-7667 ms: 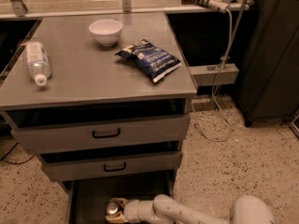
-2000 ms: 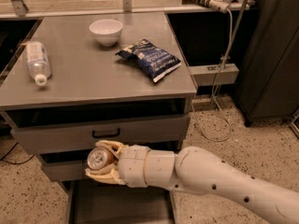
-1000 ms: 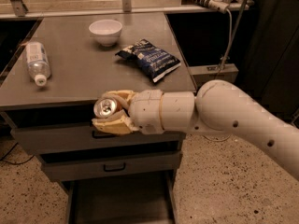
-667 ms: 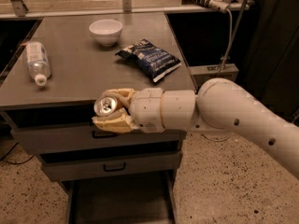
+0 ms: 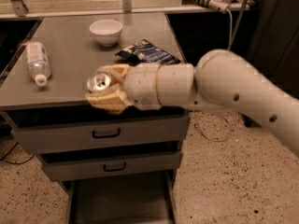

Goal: Pick orange can from bottom drawer and place on counter

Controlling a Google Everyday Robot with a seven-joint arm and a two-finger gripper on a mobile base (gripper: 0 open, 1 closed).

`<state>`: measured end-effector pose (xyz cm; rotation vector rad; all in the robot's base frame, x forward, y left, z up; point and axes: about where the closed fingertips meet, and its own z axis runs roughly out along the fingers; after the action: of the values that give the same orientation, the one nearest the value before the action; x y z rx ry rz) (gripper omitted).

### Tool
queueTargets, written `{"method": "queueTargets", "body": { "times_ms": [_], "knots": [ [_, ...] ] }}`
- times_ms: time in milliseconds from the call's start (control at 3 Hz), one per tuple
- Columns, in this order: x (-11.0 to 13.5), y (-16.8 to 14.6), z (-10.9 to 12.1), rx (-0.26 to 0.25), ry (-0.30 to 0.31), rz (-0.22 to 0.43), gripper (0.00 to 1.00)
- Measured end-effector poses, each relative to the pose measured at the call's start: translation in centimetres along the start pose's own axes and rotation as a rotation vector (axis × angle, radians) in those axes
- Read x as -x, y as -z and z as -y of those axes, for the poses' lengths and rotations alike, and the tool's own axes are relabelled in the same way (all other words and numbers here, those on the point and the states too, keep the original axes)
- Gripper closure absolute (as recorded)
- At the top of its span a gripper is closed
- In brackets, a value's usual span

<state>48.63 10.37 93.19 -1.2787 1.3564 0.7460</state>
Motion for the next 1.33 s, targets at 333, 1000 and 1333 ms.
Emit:
{"method": "queueTargets", "body": {
  "times_ms": [333,1000,1333],
  "knots": [
    [3.9,-0.2,2.8,-0.005,0.041,-0.043,1.00],
    [5.3,-0.7,4.5,0.005,0.037,-0.025,1.00],
    [5.7,-1.4,6.8,0.023,0.013,-0.014,1.00]
  ]
}}
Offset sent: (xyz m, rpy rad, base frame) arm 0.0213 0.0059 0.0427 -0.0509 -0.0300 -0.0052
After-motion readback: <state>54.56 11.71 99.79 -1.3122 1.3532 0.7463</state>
